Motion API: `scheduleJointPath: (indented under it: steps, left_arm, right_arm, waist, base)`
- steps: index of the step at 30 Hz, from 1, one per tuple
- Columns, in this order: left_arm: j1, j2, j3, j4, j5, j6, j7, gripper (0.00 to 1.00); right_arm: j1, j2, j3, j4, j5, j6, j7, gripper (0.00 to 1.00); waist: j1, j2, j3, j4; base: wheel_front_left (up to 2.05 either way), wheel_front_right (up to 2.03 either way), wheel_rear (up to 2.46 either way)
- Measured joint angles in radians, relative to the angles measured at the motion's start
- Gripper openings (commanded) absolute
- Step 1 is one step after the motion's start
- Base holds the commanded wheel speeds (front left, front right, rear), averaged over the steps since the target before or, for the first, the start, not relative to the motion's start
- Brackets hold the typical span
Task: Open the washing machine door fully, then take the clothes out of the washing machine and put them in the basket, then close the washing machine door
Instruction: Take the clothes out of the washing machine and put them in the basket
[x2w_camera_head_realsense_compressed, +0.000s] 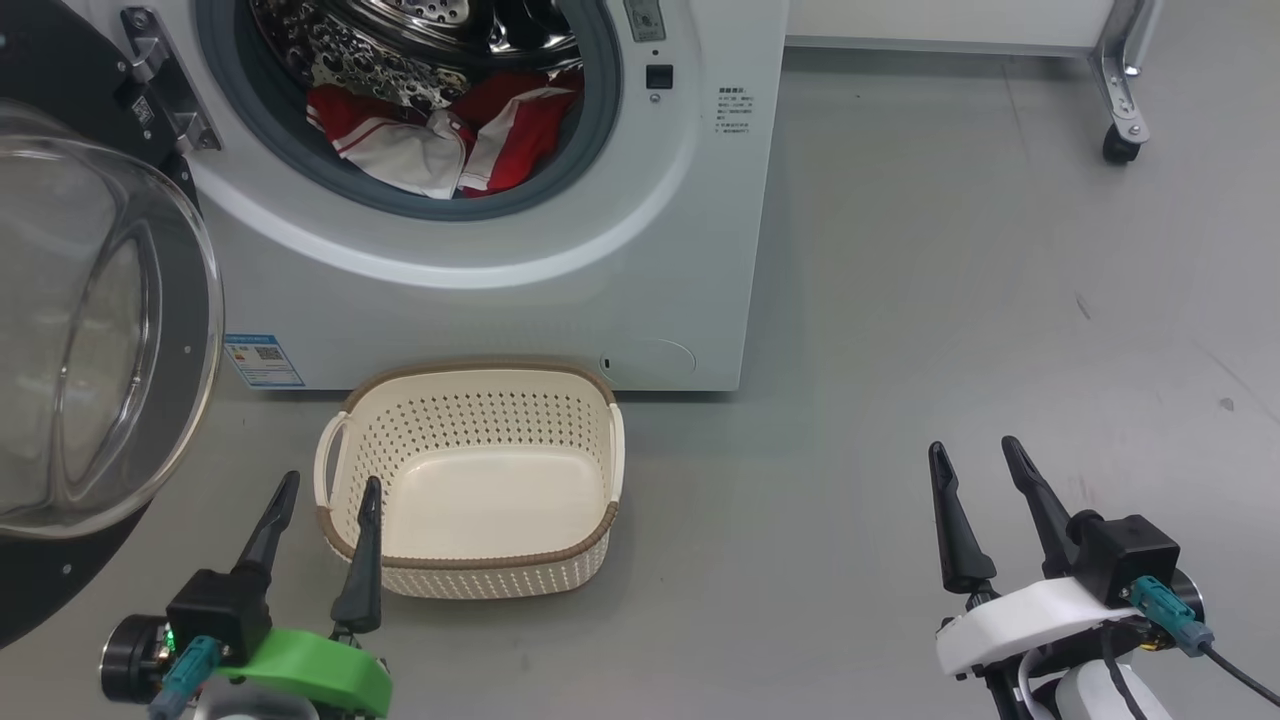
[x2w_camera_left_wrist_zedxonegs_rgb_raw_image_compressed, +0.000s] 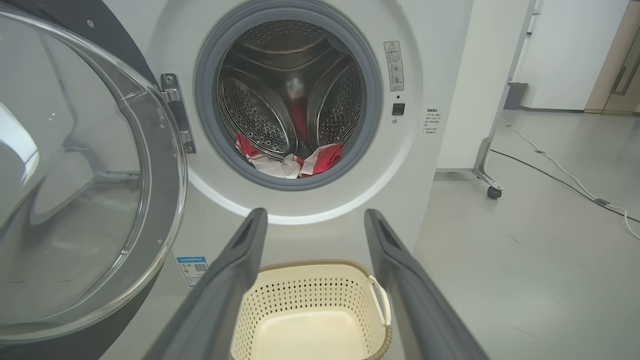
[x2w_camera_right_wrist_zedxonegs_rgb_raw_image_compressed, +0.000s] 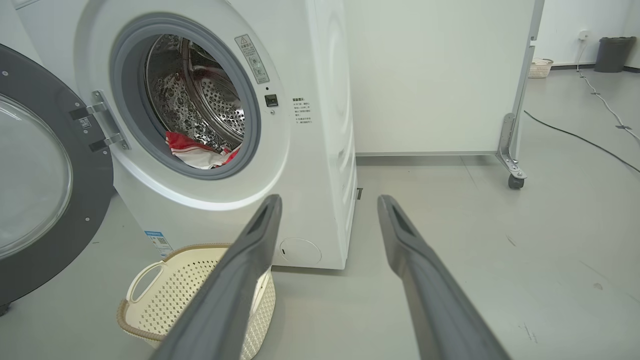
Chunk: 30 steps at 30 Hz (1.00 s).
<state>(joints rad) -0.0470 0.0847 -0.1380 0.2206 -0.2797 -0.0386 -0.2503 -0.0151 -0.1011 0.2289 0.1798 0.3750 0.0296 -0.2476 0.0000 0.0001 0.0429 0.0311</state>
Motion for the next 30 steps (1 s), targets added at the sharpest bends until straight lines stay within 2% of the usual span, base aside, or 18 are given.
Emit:
scheduleJointPath:
  steps: [17,20,30]
  left_arm:
    - [0.01,0.001,-0.006,-0.001,0.0,0.0,0.004,1.0]
    - [0.01,0.002,0.007,-0.004,0.008,0.022,0.004,1.0]
    - [0.011,0.004,-0.013,-0.004,0.017,0.022,0.004,1.0]
  right_arm:
    - [0.0,0.004,0.002,0.007,0.0,0.0,0.0,1.0]
    - [0.0,0.004,0.002,0.008,0.0,0.0,0.0,1.0]
    - [0.0,0.004,0.002,0.009,0.0,0.0,0.0,1.0]
  waist:
    - [0.0,0.0,-0.007,0.002]
    - [0.0,0.0,-0.009,0.002]
    - [0.0,0.0,-0.01,0.004]
  base:
    - [1.27,-1.43,0.16]
    - [1.63,-1.63,0.0]
    - [1.36,-1.36,0.0]
